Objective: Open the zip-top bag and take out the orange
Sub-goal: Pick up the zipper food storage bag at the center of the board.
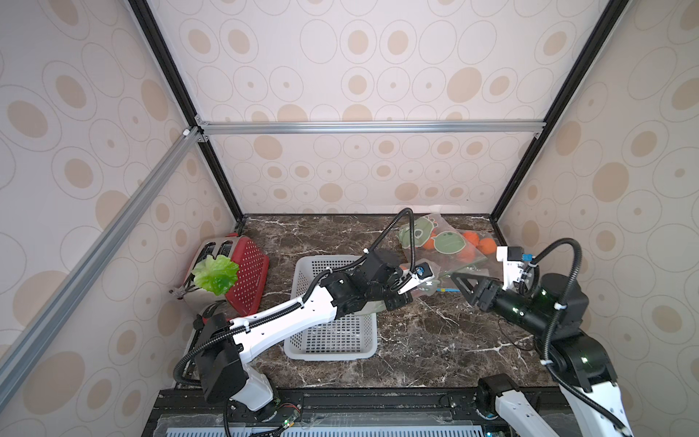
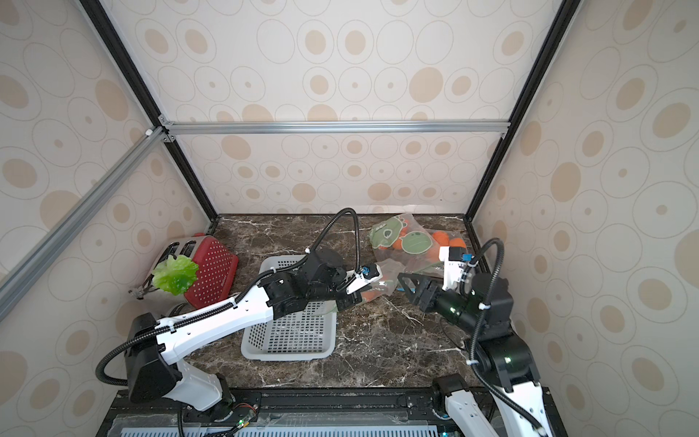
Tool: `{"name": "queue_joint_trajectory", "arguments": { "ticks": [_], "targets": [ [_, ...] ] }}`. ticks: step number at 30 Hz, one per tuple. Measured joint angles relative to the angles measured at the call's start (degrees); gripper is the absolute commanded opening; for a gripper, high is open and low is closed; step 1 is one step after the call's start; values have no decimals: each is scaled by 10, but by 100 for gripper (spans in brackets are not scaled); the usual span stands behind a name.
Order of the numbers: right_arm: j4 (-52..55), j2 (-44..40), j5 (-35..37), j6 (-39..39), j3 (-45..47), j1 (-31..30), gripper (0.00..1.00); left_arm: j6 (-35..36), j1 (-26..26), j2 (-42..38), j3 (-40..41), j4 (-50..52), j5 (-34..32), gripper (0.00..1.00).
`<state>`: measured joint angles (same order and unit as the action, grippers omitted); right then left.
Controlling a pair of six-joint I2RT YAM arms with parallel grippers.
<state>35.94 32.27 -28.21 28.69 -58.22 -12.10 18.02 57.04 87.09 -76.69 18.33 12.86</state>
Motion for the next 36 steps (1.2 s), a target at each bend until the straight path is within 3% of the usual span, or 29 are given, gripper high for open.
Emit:
{"name": "queue_joint_trajectory", "arguments": {
  "ticks": [10,16,19,24,30,36],
  "targets": [
    [170,-160,-22,-422,43,-64,55,44,-7,22,-92,143,121,0],
    [183,-186,-29,-599,110,-70,50,64,-7,59,-136,213,172,0],
    [167,-186,-16,-645,119,-75,50,73,-7,73,-137,236,183,0],
    [129,-170,-4,-694,122,-83,40,89,-7,87,-137,264,194,0],
    [104,-123,-31,-706,123,-89,38,97,-7,87,-137,268,207,0],
    [60,-88,-36,-704,137,-90,29,102,-7,87,-137,270,218,0]
  ]
}}
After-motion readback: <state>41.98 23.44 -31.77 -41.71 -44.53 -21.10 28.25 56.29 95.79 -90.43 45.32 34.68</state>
